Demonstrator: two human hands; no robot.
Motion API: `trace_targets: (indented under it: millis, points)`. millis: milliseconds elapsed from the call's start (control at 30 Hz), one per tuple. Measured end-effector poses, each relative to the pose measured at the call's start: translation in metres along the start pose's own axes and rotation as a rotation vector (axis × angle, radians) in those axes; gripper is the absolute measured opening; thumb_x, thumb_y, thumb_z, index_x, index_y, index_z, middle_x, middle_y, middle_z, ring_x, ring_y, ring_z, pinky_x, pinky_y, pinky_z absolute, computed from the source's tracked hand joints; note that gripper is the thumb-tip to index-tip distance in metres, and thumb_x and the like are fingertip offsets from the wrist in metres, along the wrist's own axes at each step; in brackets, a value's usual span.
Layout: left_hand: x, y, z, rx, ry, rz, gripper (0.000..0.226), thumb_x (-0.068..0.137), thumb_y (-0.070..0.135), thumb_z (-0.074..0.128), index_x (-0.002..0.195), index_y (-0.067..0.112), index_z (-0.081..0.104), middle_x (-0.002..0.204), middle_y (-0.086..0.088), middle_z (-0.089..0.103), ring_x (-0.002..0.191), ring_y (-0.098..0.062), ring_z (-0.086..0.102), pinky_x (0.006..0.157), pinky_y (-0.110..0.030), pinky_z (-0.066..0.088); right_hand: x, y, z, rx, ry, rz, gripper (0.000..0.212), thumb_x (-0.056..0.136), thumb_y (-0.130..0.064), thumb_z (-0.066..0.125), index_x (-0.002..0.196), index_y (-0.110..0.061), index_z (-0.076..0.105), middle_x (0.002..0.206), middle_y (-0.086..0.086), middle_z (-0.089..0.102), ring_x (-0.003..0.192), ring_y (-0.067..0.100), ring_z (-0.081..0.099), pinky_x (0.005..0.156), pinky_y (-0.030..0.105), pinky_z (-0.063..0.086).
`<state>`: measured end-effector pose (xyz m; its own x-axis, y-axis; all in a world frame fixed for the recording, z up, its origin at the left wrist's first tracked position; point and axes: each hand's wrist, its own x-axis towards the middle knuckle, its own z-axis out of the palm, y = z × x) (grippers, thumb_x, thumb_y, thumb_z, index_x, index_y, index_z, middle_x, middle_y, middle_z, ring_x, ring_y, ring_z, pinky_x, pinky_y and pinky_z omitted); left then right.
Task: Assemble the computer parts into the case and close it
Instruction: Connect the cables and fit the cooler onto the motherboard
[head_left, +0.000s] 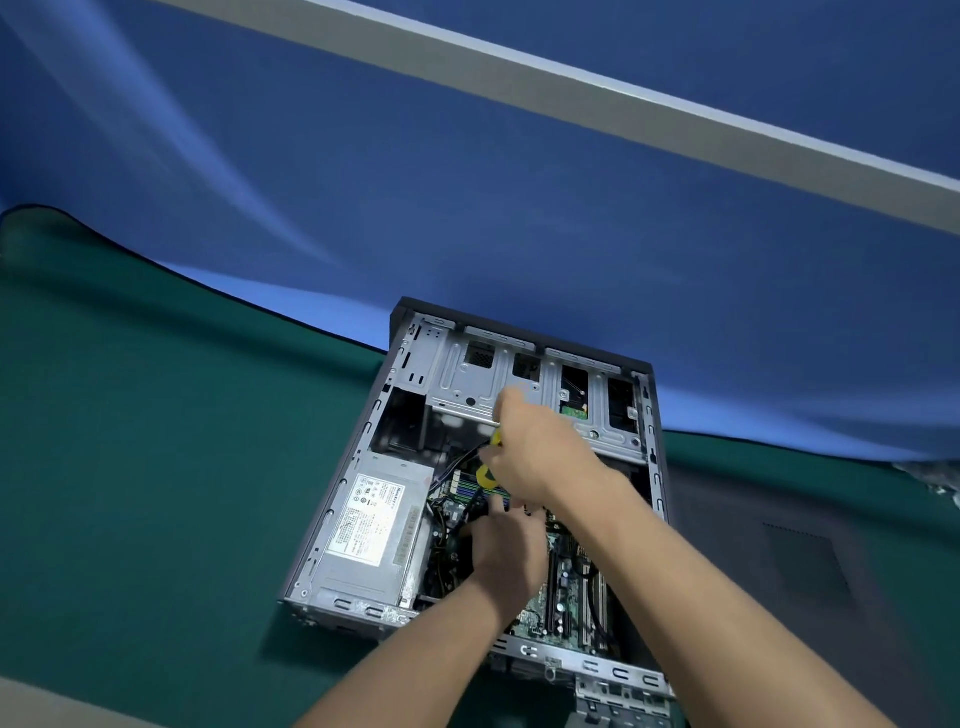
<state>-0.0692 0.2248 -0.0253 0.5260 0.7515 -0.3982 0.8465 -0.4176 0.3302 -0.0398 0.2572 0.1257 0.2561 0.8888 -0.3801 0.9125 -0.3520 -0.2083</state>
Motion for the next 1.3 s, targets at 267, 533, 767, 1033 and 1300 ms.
trace_targets:
  millis: [267,533,767,1033,1300]
  points:
    - [0.001,-0.001,-0.003,0.07,0.009,0.041,0.029,0.096,0.013,0.04,0.124,0.009,0.047,0.13,-0.016,0.046,0.121,-0.036,0.041,0.087,-0.045,0.047,0.003,0.003,0.003,-0.001,0.05,0.03,0.032,0.096,-0.031,0.05,0.116,-0.008,0.04,0.102,0.009,0.056,0.086,0.03,0.052,0.068,0.032,0.037]
    - [0.004,-0.001,-0.002,0.242,-0.014,0.061,0.039,0.095,0.021,0.045,0.132,0.009,0.04,0.141,-0.018,0.039,0.134,-0.037,0.026,0.081,-0.046,0.05,0.003,0.017,0.009,-0.095,0.199,0.054,0.029,0.098,-0.036,0.046,0.109,-0.01,0.05,0.087,0.005,0.059,0.078,0.027,0.057,0.058,0.029,0.038]
    - [0.008,-0.007,-0.017,0.466,-0.026,0.23,0.036,0.097,0.02,0.044,0.132,0.013,0.044,0.126,-0.011,0.056,0.117,-0.03,0.052,0.074,-0.036,0.048,-0.014,0.046,-0.006,0.19,0.372,0.06,0.022,0.085,-0.036,0.056,0.087,-0.015,0.049,0.066,-0.003,0.054,0.065,0.024,0.053,0.05,0.03,0.034]
    - [0.04,-0.042,-0.06,0.215,-0.159,0.372,0.038,0.085,0.036,0.063,0.122,0.028,0.062,0.119,-0.001,0.065,0.111,-0.022,0.059,0.086,-0.03,0.045,-0.046,0.086,-0.044,0.205,0.641,0.116,0.017,0.074,-0.035,0.057,0.073,-0.018,0.056,0.039,-0.002,0.043,0.053,0.017,0.045,0.045,0.027,0.029]
    - [0.067,-0.05,-0.063,-0.039,-0.388,0.263,0.053,0.069,0.035,0.082,0.118,0.022,0.067,0.122,0.003,0.065,0.11,-0.017,0.058,0.088,-0.025,0.045,-0.057,0.089,-0.01,0.185,0.491,0.118,0.02,0.073,-0.04,0.058,0.075,-0.021,0.055,0.048,-0.003,0.052,0.054,0.017,0.051,0.046,0.026,0.032]
